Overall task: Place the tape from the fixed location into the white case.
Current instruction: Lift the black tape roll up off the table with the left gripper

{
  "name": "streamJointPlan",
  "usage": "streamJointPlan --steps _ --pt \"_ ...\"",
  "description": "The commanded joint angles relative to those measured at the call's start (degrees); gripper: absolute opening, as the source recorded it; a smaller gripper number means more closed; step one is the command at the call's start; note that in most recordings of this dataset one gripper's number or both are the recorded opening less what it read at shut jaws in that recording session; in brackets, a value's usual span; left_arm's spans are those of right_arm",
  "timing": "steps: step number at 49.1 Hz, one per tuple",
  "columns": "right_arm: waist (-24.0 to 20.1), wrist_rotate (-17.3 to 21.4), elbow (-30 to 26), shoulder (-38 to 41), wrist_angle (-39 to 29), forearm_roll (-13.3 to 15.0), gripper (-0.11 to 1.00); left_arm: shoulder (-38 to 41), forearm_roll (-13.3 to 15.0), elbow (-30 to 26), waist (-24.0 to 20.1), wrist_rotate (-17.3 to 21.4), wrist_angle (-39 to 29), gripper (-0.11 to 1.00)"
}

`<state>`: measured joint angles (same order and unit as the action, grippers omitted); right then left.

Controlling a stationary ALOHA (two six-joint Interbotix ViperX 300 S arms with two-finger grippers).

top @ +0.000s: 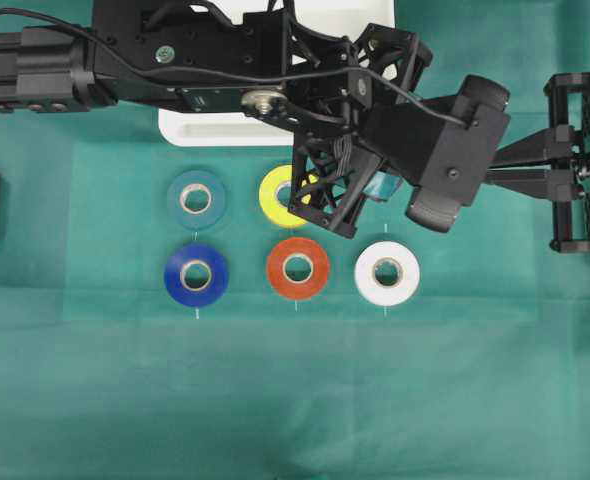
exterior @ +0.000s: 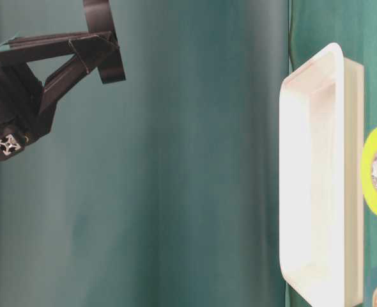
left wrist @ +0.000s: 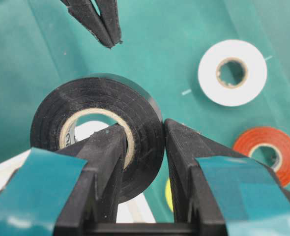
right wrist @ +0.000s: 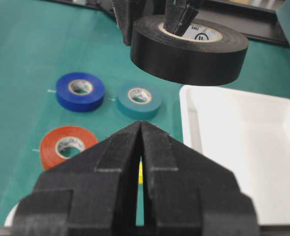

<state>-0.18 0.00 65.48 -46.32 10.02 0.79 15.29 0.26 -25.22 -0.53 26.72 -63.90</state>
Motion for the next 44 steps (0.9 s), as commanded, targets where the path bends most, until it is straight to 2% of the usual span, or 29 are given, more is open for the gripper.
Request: streamJointPlan --steps 1,31,44 --pt "-0.09 0.09 -0.62 0.18 0.53 -0.18 0.00 -2.81 -0.09 -1.49 0.09 -0.09 0.26 0.22" --pt "-0.09 0.09 -0.62 0.18 0.53 -0.09 0.00 -2.72 -0.09 -1.49 0.44 -0.09 0.44 0.22" --pt "-0.09 0.09 -0.62 0.26 0.70 -0.09 0.00 -2.81 -0.09 -1.58 -1.67 -0.09 0.44 0.22"
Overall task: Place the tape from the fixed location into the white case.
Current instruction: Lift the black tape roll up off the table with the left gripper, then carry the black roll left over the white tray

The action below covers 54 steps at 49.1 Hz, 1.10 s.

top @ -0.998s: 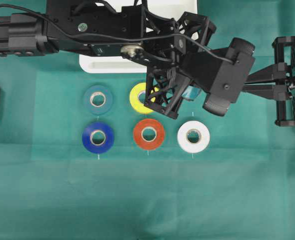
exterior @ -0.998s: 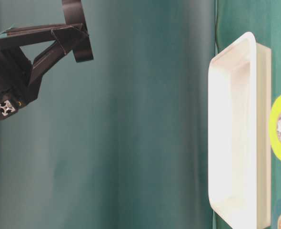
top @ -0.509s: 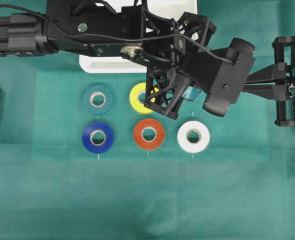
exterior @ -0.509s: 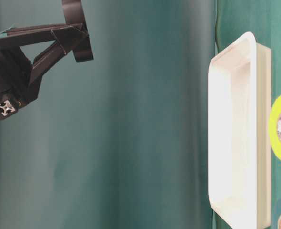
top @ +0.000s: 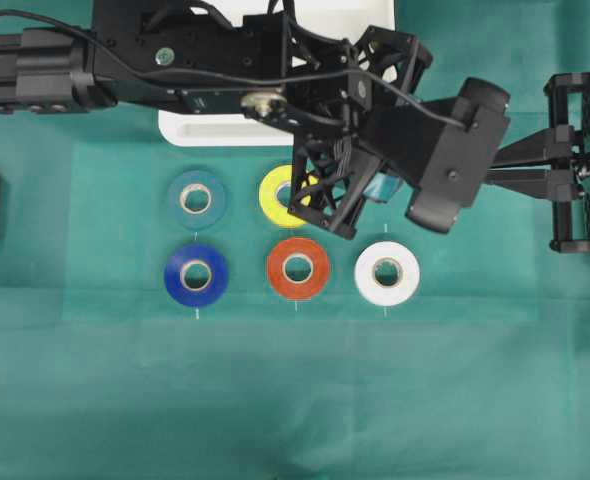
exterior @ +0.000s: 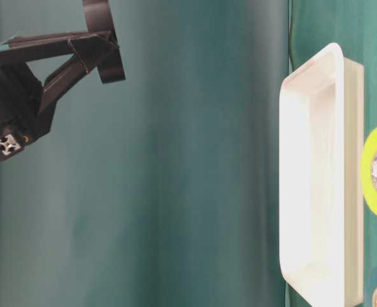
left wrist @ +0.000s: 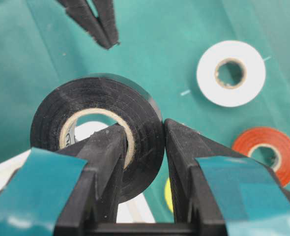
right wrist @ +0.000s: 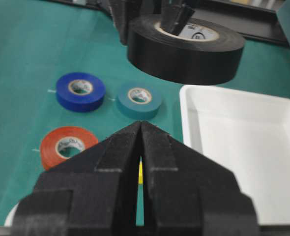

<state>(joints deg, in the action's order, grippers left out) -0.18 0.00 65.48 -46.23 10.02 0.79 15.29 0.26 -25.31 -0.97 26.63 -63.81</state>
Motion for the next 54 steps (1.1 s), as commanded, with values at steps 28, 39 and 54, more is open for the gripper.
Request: streamJointPlan --steps 28,39,54 --pt "-0.09 0.18 -0.70 0.44 0.79 -0.18 0.00 -3.52 -0.18 -0.88 -9.67 -0.70 0.44 0.22" --pt "-0.09 0.18 -0.62 0.44 0.79 -0.09 0.00 -4.48 -0.09 0.88 -9.93 -0.79 0.26 0.22" --pt "-0.09 0.18 -0.62 0.44 0.70 -0.18 0.00 -9.67 -0.09 10.28 -12.57 -3.43 2.37 0.22"
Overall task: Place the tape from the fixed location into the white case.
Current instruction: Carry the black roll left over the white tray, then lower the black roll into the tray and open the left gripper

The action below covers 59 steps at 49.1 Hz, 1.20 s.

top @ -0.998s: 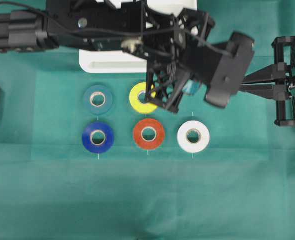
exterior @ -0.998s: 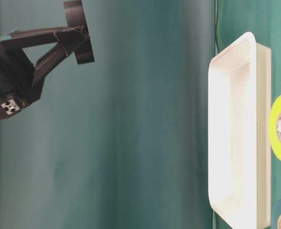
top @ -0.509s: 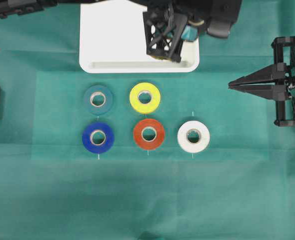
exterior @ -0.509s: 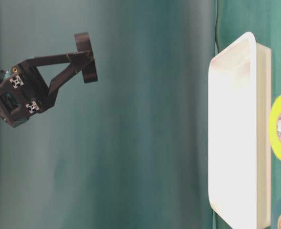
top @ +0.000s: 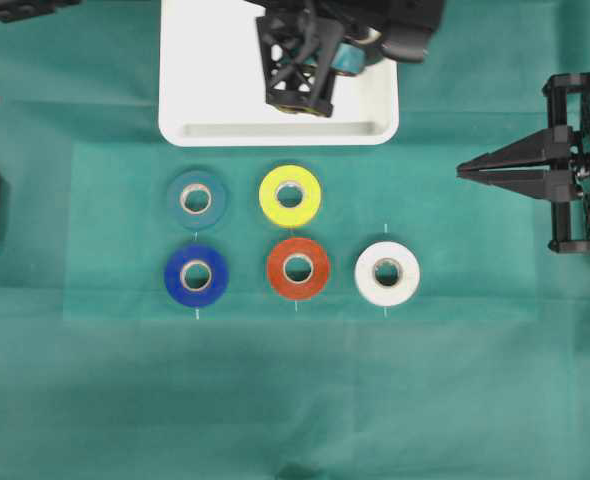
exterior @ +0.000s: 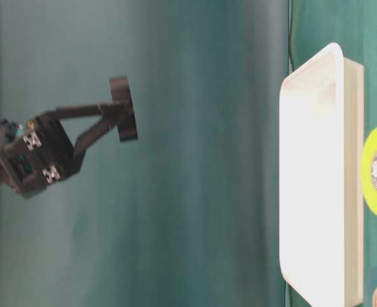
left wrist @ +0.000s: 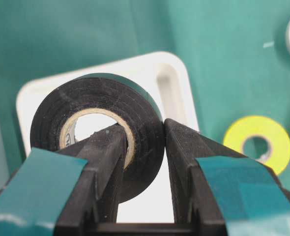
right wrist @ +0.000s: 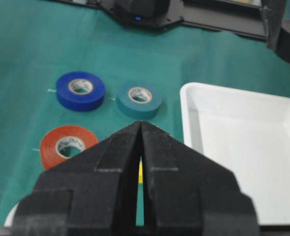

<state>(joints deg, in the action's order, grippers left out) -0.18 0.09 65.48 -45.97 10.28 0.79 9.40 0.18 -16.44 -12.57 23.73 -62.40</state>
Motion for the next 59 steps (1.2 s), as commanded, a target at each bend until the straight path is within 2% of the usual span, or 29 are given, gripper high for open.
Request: streamJointPlan --steps 1,13,40,50,59 --pt "-0.09 0.09 -0.62 0.18 0.35 -0.18 0.00 -4.39 0.00 2.64 -1.23 -0.88 1.14 0.22" --pt "-0.09 0.00 -0.70 0.18 0.62 -0.09 0.00 -8.35 0.00 9.93 -1.85 -2.55 3.16 0.22" --pt "-0.09 0.09 -0.62 0.26 0.53 -0.18 0.00 -8.35 0.00 12.04 -2.02 -2.81 5.98 0.22" --pt "-0.09 0.09 -0.62 0.70 0.62 -0.18 0.00 -7.73 0.00 17.75 -2.55 -2.99 9.49 0.22" --pt "-0.09 0.00 -0.70 0.97 0.62 -0.18 0.00 -6.15 0.00 25.49 -3.16 -3.87 16.17 0.22"
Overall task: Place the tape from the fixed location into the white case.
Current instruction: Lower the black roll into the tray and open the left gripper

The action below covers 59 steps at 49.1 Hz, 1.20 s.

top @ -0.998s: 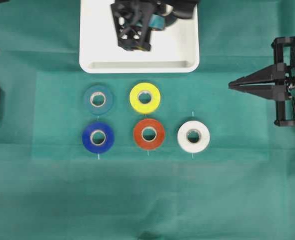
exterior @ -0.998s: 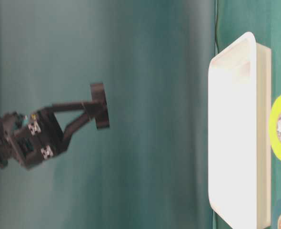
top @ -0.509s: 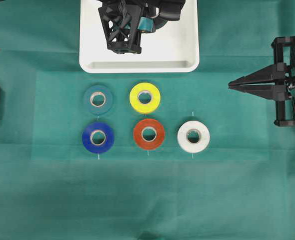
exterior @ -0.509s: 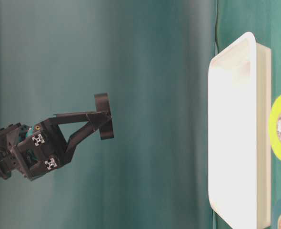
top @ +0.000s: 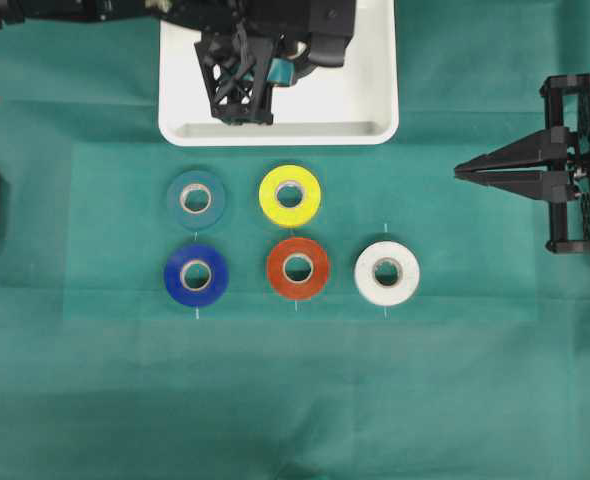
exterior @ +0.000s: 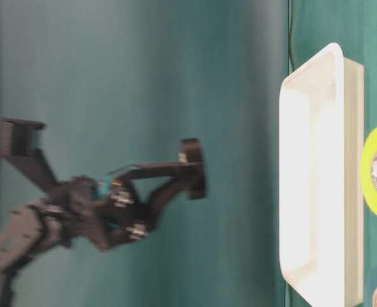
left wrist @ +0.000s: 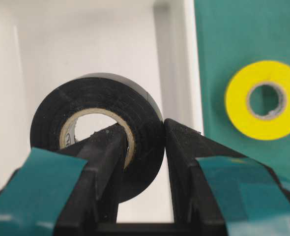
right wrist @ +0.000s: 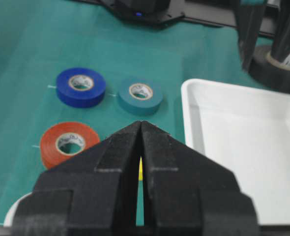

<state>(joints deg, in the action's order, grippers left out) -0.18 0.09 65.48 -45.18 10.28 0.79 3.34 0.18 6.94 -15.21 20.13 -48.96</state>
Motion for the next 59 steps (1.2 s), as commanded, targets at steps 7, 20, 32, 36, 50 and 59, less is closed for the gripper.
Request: streamJointPlan --steps 7,20,32,36,50,59 --pt "-0.09 0.09 -0.70 0.26 0.62 -0.18 0.00 1.67 0.00 6.50 -1.93 -0.62 8.44 0.22" --pt "-0.09 0.09 -0.88 0.79 0.97 -0.18 0.00 3.16 0.00 9.84 -4.83 -0.35 15.73 0.22" --pt "-0.09 0.00 -0.88 1.14 1.41 -0.18 0.00 7.03 0.00 10.63 -5.45 -0.09 17.05 0.22" --pt "0.00 0.00 -0.88 1.14 1.41 -0.18 0.00 7.91 0.00 10.72 -5.45 -0.09 17.49 0.22" --pt "-0.09 0.00 -0.88 1.32 1.41 -0.18 0.00 9.23 0.00 11.34 -5.45 0.00 18.54 0.22" --pt "-0.09 0.00 -0.88 1.32 1.41 -0.18 0.00 9.14 0.00 11.34 -5.45 0.00 18.63 0.22"
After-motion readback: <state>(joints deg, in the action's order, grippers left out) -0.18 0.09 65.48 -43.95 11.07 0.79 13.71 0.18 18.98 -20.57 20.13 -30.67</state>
